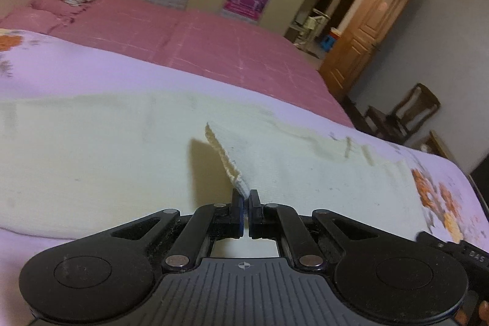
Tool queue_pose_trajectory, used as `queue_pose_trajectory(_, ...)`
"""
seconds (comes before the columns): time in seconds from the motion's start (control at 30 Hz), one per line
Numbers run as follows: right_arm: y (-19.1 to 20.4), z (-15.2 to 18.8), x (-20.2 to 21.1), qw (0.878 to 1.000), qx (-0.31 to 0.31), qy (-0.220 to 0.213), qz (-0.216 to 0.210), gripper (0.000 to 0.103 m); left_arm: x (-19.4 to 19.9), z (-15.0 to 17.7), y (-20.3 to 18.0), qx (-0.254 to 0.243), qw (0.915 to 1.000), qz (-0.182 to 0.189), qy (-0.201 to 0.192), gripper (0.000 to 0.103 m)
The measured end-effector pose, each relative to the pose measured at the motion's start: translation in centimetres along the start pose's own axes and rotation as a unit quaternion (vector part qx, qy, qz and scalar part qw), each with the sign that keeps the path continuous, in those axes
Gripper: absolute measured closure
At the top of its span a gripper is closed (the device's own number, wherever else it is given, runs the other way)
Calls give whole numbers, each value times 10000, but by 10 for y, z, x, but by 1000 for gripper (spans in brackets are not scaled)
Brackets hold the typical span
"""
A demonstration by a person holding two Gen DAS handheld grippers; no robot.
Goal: Fold small clothes
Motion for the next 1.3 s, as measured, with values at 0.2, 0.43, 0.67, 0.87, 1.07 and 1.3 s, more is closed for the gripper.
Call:
queue_pose_trajectory(0.2,-30,-9,3,9978,-639,-128,-103,62,-4,5,20,116,9998,-133,7,100)
queue_pose_trajectory(0.43,-55,-22,-4,9929,-1165,-153,-198,82,-9,21,31,156,9996,-172,138,100)
queue_pose_trajectory(0.67,-59,-19,-11,9957,-923,-72,-14,99,-6,21,31,142,9997,-144,154,100)
queue_pose_trajectory(0.87,-58,-18,-11,9963,-851,-117,-9,99,2,25,32,137,9996,-194,135,100)
queue_pose_trajectory(1.07,-55,-17,-12,9967,-814,-61,3,99,2,32,28,-121,9989,-457,54,100)
queue_pose_trajectory(1.3,-56,-16,-2,9960,-885,2,-145,85,51,33,62,-321,9805,-1831,-634,14)
Point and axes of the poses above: each gripper's, at about its wrist camera, not at the fingertips, and x roughly against the way its jaws point, y to its left, z to its underside, the point moved 3 cm from there along -x, roughly the way its jaws point, and after that the axes turned 4 degrees about -z, right-handed, at the moved point
